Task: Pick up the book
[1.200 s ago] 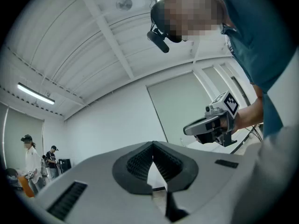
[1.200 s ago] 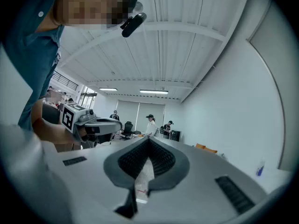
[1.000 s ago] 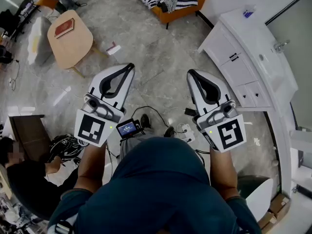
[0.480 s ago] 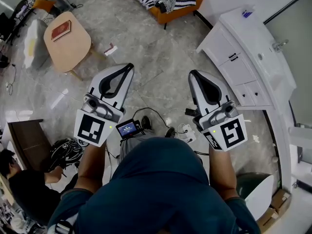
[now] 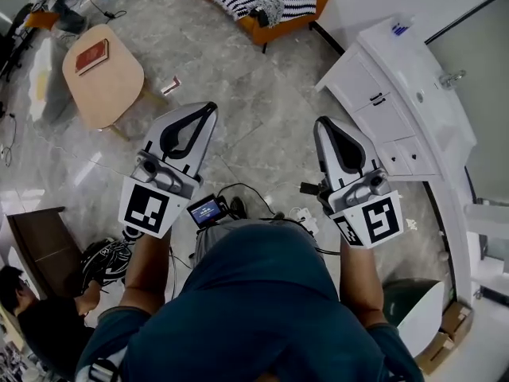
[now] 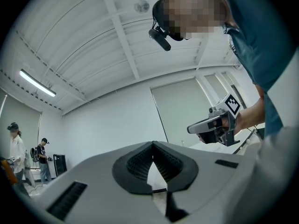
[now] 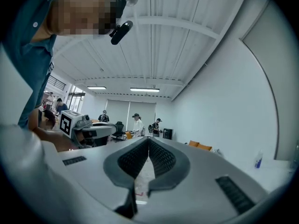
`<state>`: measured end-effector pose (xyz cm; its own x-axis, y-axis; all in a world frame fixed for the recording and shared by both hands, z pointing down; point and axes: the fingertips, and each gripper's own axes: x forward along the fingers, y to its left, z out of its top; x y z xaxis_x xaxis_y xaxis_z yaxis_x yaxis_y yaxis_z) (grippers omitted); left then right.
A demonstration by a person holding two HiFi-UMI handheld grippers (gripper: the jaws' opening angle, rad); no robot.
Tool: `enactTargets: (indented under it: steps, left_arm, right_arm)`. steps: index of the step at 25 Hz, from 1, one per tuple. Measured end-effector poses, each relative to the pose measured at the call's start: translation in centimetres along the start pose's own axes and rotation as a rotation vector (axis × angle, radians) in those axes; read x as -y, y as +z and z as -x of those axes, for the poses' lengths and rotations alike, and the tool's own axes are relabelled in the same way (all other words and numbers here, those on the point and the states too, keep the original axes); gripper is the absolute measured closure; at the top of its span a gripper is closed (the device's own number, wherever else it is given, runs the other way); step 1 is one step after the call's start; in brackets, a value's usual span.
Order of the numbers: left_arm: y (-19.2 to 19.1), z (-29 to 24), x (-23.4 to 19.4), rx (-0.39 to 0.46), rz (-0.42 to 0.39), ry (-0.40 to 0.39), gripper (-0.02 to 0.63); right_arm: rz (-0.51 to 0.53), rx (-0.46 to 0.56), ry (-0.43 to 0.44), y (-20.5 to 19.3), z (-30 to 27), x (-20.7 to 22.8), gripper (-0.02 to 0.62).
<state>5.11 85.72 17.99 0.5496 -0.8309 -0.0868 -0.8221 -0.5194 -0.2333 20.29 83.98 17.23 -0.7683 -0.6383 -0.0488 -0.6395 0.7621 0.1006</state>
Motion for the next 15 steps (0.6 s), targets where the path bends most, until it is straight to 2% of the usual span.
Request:
enactTargets:
  steps: [7,15]
  left_arm:
    - [-0.9,-0.5,-2.8,0.021,0.029,0.014,0.601]
    - [-2.4,-3.0,-4.2,-0.010,0.032,0.022,0.601]
  right_arm:
    - [0.018,-0.018,0.000,0.0,-2.6,0.3,0.581]
    - [-0.001,-0.019,0.015,-1.3,-4.9,3.2,0.581]
